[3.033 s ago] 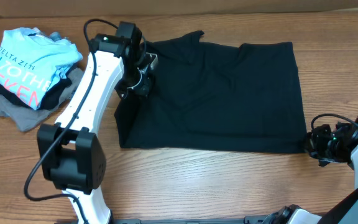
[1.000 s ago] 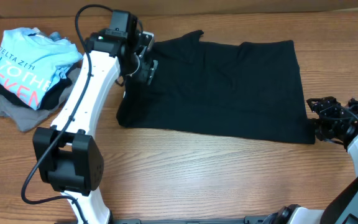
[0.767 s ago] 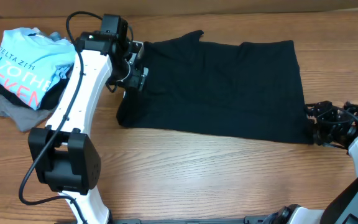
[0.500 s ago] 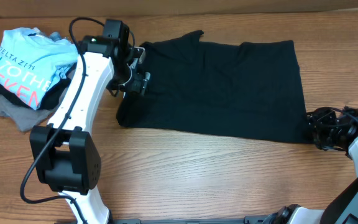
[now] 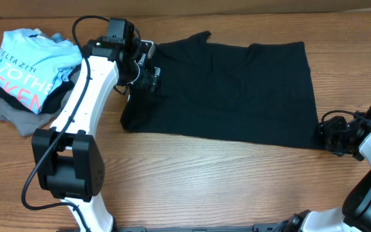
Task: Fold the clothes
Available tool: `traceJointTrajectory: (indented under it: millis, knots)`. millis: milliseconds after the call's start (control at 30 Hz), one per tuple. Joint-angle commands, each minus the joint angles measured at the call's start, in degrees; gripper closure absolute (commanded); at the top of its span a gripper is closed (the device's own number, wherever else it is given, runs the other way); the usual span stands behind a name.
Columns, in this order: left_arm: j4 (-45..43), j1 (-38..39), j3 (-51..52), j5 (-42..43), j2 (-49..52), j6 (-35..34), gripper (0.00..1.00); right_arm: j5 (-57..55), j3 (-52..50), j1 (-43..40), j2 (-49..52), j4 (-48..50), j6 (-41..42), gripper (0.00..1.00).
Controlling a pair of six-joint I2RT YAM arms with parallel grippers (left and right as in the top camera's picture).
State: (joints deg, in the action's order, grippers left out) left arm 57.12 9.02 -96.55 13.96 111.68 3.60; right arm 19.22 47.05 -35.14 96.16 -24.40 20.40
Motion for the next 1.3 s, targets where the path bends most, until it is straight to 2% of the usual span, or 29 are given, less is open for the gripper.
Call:
traceJointTrajectory:
  millis: [0, 267, 500, 733, 1133, 1267]
  knots:
    - [-0.3, 0.8, 1.2, 1.1, 0.7, 2.8, 0.22, 1.7, 0.8, 0.1, 1.0, 0.8, -3.8, 0.53]
    - [-1.5, 1.6, 2.8, 1.1, 1.0, 2.9, 0.23, 4.2, 0.8, 0.1, 1.0, 2.3, -6.8, 0.60]
    - [-1.3, 1.9, 3.3, 1.0, 1.2, 2.9, 0.24, -2.9, 0.8, 0.1, 1.0, 4.3, -7.0, 0.48]
    - [-1.7, 1.9, 3.3, 1.1, 1.2, 2.9, 0.21, -2.7, 0.8, 0.1, 1.0, 7.3, -7.0, 0.46]
    - [-1.7, 1.9, 3.3, 1.1, 1.2, 2.9, 0.21, 0.3, 0.8, 0.3, 5.0, 9.1, -7.1, 0.55]
    - [-1.7, 1.9, 3.3, 1.1, 1.2, 2.9, 0.21, 0.4, 0.8, 0.3, 5.4, 8.8, -7.1, 0.66]
